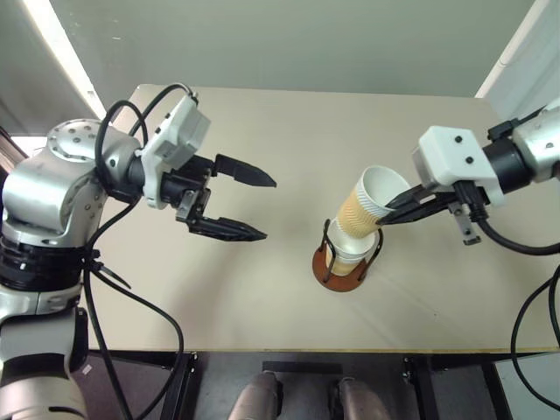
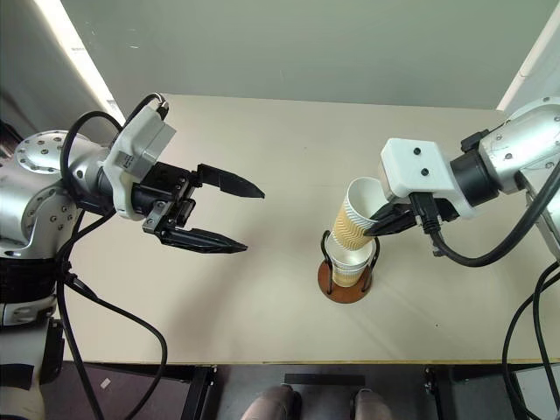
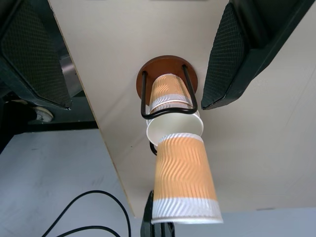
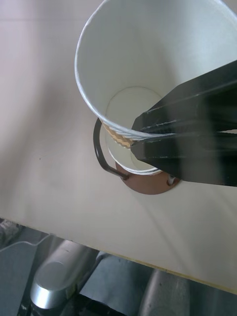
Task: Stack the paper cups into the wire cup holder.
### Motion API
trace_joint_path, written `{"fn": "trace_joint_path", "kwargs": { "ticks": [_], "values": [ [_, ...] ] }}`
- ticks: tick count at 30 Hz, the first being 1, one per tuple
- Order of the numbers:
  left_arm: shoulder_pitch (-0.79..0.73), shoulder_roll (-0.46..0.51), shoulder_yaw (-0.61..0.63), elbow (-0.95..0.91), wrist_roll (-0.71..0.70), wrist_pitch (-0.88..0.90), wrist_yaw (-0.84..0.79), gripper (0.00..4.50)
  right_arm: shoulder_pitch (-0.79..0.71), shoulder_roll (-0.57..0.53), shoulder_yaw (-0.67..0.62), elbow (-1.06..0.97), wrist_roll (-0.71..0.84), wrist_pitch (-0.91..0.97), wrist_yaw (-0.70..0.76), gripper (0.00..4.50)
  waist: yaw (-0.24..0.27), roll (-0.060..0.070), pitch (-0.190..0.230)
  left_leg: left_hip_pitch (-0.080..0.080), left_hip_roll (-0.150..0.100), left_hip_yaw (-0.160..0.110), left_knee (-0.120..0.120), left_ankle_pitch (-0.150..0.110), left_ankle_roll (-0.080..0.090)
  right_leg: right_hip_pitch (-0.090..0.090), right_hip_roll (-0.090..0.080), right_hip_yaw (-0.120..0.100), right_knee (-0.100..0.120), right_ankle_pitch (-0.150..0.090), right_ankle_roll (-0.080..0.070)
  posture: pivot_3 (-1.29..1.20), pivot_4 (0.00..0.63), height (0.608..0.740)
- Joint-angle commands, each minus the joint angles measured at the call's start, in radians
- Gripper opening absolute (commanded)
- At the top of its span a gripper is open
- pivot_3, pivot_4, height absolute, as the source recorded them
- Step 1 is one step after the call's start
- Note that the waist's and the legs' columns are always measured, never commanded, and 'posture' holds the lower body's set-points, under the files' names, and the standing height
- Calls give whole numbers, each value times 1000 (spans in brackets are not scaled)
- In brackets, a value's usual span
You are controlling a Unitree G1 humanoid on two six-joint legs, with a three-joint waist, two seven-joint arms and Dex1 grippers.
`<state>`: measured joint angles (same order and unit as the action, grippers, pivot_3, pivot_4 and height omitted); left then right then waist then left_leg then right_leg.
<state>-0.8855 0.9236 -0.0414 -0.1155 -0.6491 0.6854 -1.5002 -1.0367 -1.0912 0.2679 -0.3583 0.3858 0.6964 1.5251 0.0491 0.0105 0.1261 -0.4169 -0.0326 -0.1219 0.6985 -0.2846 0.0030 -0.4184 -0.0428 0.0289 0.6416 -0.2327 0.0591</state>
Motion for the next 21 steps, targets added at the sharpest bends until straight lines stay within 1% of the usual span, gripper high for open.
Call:
{"fn": "trace_joint_path", "kwargs": {
  "ticks": [1, 12, 15, 21],
  "values": [
    [-9, 13, 36, -38, -26, 11, 7, 4500, 2, 2, 9, -20, -28, -25, 4, 25, 0, 0, 0, 0, 0, 0, 0, 0, 0, 0, 0, 0, 0, 0, 0, 0, 150, 740],
    [-25, 34, 14, -35, -9, 3, -8, 4500, 22, 38, 90, -15, -120, -105, 24, 25, -1, 0, 0, 0, 0, 0, 0, 0, 0, 0, 0, 0, 0, 0, 0, 0, 150, 740],
    [-24, 40, 9, -31, -1, -2, -14, 4500, 18, 50, 101, -19, -125, -99, 38, 583, -1, 0, 0, 0, 0, 0, 0, 0, 0, 0, 0, 0, 0, 0, 0, 0, 150, 740],
    [-27, 47, 3, -28, 18, -10, -29, 4500, -4, 85, 88, -2, -131, -91, 29, 2644, -2, 0, 0, 0, 0, 0, 0, 0, 0, 0, 0, 0, 0, 0, 0, 0, 150, 740]
  ]
}}
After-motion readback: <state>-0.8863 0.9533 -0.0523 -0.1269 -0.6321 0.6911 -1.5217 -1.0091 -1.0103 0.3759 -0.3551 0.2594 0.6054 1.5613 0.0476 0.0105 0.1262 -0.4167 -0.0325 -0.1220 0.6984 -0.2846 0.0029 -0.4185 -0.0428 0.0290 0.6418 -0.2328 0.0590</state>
